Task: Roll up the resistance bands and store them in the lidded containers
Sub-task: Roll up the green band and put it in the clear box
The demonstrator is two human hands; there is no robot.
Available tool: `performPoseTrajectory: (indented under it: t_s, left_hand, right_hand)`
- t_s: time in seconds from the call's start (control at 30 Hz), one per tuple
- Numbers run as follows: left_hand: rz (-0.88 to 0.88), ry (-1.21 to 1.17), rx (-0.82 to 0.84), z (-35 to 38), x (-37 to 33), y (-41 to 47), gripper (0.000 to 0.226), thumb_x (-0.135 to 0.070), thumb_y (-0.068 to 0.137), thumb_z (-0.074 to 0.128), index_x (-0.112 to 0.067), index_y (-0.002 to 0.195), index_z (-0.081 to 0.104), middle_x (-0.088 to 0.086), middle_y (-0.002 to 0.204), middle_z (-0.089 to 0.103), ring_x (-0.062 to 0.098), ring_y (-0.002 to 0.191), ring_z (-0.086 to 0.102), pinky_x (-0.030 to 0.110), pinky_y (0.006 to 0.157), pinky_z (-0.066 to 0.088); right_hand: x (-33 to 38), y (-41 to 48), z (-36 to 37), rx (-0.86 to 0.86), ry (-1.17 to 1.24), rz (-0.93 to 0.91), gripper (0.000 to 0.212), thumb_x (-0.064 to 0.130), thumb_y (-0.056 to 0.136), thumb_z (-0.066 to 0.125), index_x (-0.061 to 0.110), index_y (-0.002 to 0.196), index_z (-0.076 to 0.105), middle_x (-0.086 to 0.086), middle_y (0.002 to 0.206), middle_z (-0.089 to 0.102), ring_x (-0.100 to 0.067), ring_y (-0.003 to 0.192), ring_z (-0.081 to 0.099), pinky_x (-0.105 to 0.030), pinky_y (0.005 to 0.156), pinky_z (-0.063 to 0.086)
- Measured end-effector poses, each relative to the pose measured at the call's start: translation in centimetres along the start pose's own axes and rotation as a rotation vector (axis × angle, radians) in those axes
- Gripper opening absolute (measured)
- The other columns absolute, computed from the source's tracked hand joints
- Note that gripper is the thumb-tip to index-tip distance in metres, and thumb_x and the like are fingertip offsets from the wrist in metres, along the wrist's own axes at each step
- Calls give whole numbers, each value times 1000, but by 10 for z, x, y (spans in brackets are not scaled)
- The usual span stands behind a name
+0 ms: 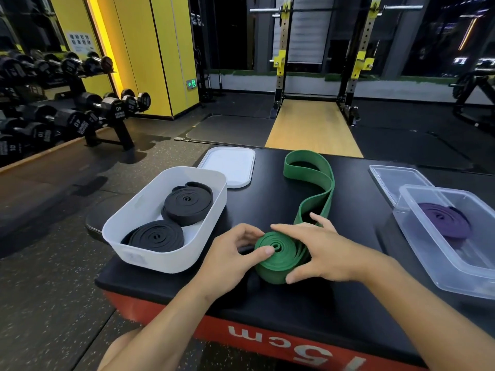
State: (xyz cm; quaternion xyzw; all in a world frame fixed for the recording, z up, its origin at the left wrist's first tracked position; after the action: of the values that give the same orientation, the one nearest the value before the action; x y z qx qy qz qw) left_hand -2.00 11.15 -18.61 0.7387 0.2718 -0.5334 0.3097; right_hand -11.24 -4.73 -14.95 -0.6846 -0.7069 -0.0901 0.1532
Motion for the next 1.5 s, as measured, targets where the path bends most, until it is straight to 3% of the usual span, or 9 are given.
performPoseTrajectory:
  t_s: [0.1, 0.2, 0.37, 0.6, 0.77, 0.97, 1.1, 1.3, 1.5]
  left_hand:
    - [21, 35, 16, 4, -3, -3, 33, -31, 88, 83, -22, 118, 73, -9, 115, 77, 7, 115, 70, 38, 110, 51]
    - [74, 145, 37, 8, -8, -5, 52, -54, 85, 77, -31, 130, 70, -16, 124, 69, 5, 121, 65, 37, 110, 49]
    - [95, 285, 122, 19, -13, -7, 68, -70, 78, 71, -42, 140, 61, -20, 119, 54, 1, 118, 59, 26, 105, 46]
    - [18, 225, 63, 9, -8, -4, 66, -60, 69, 85, -41, 126, 60, -24, 120, 67, -7, 118, 60, 13, 100, 45]
    - [0, 176, 65, 7, -4, 0, 58, -59, 66, 89, -36, 112, 62, -18, 114, 73, 1, 116, 65, 34, 107, 49]
    - [63, 160, 69, 10, -9, -6, 50, -45, 77, 89, -36, 120, 65, -15, 120, 65, 3, 119, 63, 31, 109, 48]
    - [78, 236, 61, 13, -9, -6, 61, -55, 78, 79, -46, 135, 58, -22, 119, 60, 1, 121, 59, 21, 106, 45]
    - [59, 287, -48, 6, -9, -4, 40, -47, 81, 85, -38, 117, 68, -22, 113, 69, -5, 113, 60, 10, 95, 43]
    - [50, 274, -57, 2, -8, -4, 32, -47, 85, 82, -40, 115, 74, -23, 111, 71, -5, 112, 62, 21, 99, 47]
  right_hand:
    - [8, 2, -6, -44, -37, -4, 98, 73, 68, 77, 42, 151, 35, 23, 137, 49, 2, 139, 33, -37, 124, -14]
    - [15, 1, -9, -161, -51, 38, 82, 89, 54, 72, 36, 115, 52, 21, 107, 57, 2, 111, 49, -36, 126, -4]
    - [26, -9, -1, -407, -191, 150, 77, 97, 54, 57, 27, 81, 36, 17, 77, 42, -7, 80, 44, -40, 123, 15]
    - [6, -9, 6, -282, -55, 75, 91, 98, 55, 59, 35, 121, 51, 26, 108, 50, 4, 114, 45, -38, 127, -3]
    - [3, -5, 4, -85, 136, -39, 107, 65, 69, 79, 45, 157, 23, 33, 144, 43, 17, 141, 21, -36, 125, -18]
    - [13, -4, 2, -109, 122, -1, 93, 67, 65, 79, 44, 145, 40, 30, 123, 49, 15, 128, 38, -38, 126, -14]
    - [23, -7, 0, -270, 41, 106, 80, 84, 53, 72, 33, 110, 47, 24, 104, 51, 6, 109, 49, -34, 126, -8]
    - [30, -19, 8, -557, -134, 327, 73, 88, 59, 56, 23, 89, 41, 17, 81, 40, -10, 83, 50, -42, 125, 10]
    - [22, -8, 8, -391, -73, 230, 81, 95, 55, 58, 27, 95, 40, 19, 90, 43, -5, 92, 48, -35, 124, 9]
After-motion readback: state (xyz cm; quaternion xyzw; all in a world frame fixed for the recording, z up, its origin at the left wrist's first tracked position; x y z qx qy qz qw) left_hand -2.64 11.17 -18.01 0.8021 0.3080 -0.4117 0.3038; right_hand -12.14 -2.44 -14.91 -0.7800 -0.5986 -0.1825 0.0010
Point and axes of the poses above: each hand's wrist, its own y-axis towards the middle knuckle, its own z-axis out of the palm, x = y × z, the point moved 7 cm from there along y, towards the middle knuckle
